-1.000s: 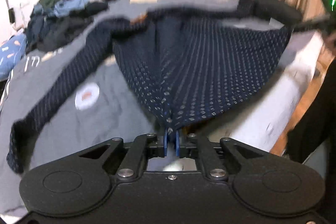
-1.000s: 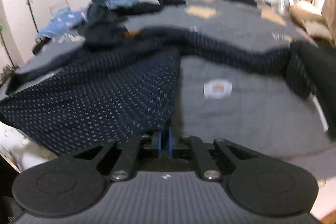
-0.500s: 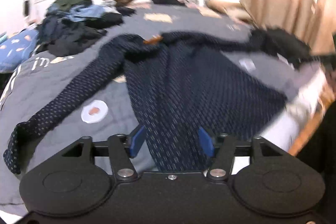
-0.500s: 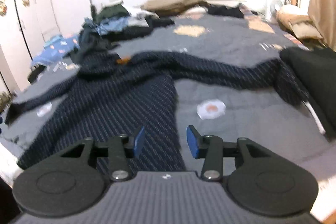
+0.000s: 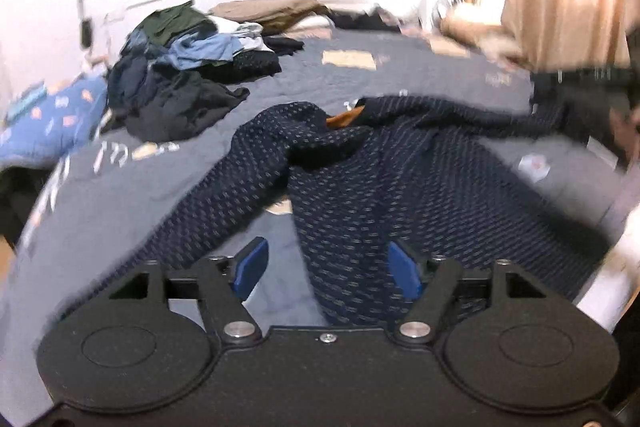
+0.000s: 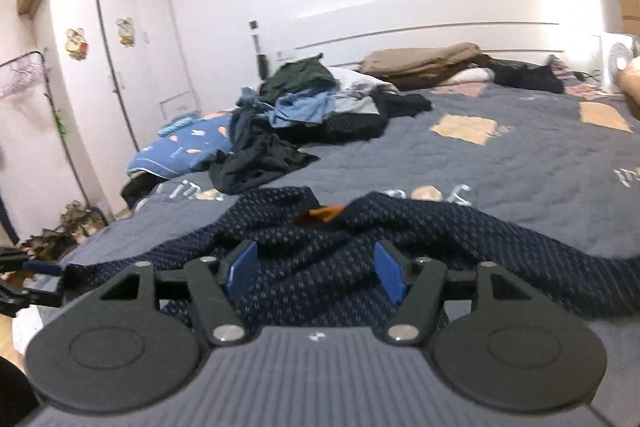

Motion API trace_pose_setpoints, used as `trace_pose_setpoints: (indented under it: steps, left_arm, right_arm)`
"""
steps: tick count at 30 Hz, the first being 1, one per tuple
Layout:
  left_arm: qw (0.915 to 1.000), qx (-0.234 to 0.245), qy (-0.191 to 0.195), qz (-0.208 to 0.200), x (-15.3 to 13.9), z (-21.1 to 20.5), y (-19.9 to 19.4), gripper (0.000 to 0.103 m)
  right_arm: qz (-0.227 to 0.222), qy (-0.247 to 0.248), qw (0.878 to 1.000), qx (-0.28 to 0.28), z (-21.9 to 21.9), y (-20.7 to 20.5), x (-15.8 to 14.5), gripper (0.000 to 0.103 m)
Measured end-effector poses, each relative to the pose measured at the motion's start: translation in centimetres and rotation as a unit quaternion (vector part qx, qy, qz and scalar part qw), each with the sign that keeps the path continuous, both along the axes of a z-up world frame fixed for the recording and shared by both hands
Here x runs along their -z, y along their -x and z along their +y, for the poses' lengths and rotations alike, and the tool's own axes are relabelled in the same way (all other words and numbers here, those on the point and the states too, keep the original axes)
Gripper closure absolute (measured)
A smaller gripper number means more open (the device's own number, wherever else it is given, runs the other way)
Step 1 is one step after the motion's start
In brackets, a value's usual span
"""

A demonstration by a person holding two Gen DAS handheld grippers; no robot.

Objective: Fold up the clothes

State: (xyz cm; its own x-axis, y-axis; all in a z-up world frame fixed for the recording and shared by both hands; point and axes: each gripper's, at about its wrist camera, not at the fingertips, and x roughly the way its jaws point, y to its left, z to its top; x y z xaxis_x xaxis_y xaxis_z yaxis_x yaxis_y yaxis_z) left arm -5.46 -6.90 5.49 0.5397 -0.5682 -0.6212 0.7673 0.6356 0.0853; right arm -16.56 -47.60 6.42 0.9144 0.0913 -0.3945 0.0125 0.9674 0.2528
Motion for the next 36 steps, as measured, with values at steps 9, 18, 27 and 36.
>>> trace_pose_setpoints:
  steps: [9,18,27,36]
  left_arm:
    - [0.9991,-0.028,-0.03,0.01,0.5,-2.6,-10.1,0.036]
    - [0.997,-0.047,-0.017,0.059,2.2,-6.7,-21.5,0.036]
    - [0.995,-0.022,0.008,0.097,3.8,-13.4,-30.7,0.036]
    - [0.9896,0.028,-0.055,0.13,8.9,-18.9,-33.6,0.036]
  right_arm:
    - [-0.027,-0.024,0.999,-0.003,-2.2,-1.0,2.9,0.038]
    - [-0.041,-0.068,0.997,0.002,-3.2,-3.6,4.5,0.038]
    - [-0.009,-0.073,0.997,0.01,-3.9,-5.6,6.7,0.038]
    - [0.015,-0.068,0.998,0.006,-3.8,-6.1,8.0,0.038]
